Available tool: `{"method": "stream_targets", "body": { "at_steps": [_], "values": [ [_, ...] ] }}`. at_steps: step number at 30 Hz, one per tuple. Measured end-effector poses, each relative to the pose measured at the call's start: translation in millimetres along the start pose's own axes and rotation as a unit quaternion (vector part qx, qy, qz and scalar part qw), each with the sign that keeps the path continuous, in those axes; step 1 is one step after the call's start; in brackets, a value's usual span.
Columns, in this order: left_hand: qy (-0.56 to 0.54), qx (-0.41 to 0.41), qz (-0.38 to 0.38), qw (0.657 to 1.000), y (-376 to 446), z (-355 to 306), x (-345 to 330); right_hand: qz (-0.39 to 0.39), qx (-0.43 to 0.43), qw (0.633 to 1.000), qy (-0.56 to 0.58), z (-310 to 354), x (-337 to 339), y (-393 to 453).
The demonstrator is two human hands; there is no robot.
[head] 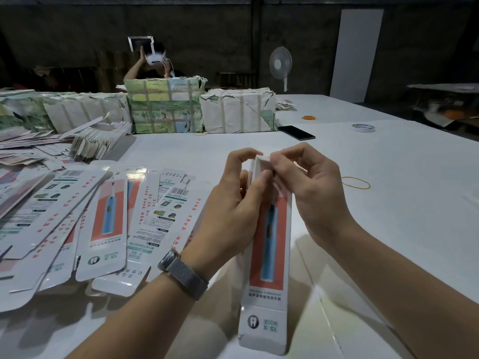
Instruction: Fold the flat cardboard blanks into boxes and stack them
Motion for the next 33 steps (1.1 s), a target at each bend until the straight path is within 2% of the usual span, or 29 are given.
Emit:
{"method": "stream_targets", "body": {
  "at_steps": [4, 11, 26, 33],
  "values": [
    [0.042, -0.022, 0.0, 0.999, -1, -4, -2, -0.001, -0.021, 1.0, 0.002, -6, 3, 0],
    [0.074, -0.043, -0.002, 0.996, -4, -9, -3, -0.019, -0.011, 1.0, -0.01, -5, 4, -1],
    [0.091, -0.067, 0.048, 0.992, -5, -15, -13, -0.05, 0.021, 0.997, -0.064, 6, 14, 3],
    [0.06, -0.063, 0.044, 0.995, -4, -14, -12, -0.02, 0.013, 0.999, -0.037, 5, 8, 4]
  ]
}}
Point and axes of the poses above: each hand's wrist, its own y-axis towards the middle knuckle, its own x-axis out of the back of the hand, z = x × y, the point moved 10 cm from there along y, towards the middle knuckle, and after that the axes turned 7 degrees about -x, right-handed, at the moved point
